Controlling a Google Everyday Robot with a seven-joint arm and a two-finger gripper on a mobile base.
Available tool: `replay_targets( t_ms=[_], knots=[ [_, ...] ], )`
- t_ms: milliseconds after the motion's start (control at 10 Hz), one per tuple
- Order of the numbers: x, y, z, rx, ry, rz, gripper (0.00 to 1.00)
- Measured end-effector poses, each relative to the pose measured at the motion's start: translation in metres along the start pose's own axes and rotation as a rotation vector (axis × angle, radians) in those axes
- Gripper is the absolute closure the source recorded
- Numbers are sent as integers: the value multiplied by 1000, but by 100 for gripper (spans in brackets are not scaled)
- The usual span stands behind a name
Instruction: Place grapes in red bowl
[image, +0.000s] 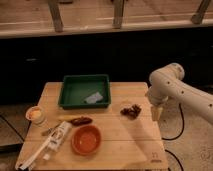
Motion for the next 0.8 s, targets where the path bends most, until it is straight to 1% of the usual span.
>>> replay_targets(
  t_ms=[200,300,500,600,800],
  knots=[
    [-8,-12,14,-5,-11,-26,20],
    [-6,-13,21,-9,-14,-32,20],
    [-11,-18,29,-14,-29,-38,20],
    [-13,-21,37,-19,-45,-38,20],
    [-15,-24,49,-26,-57,-46,20]
  ],
)
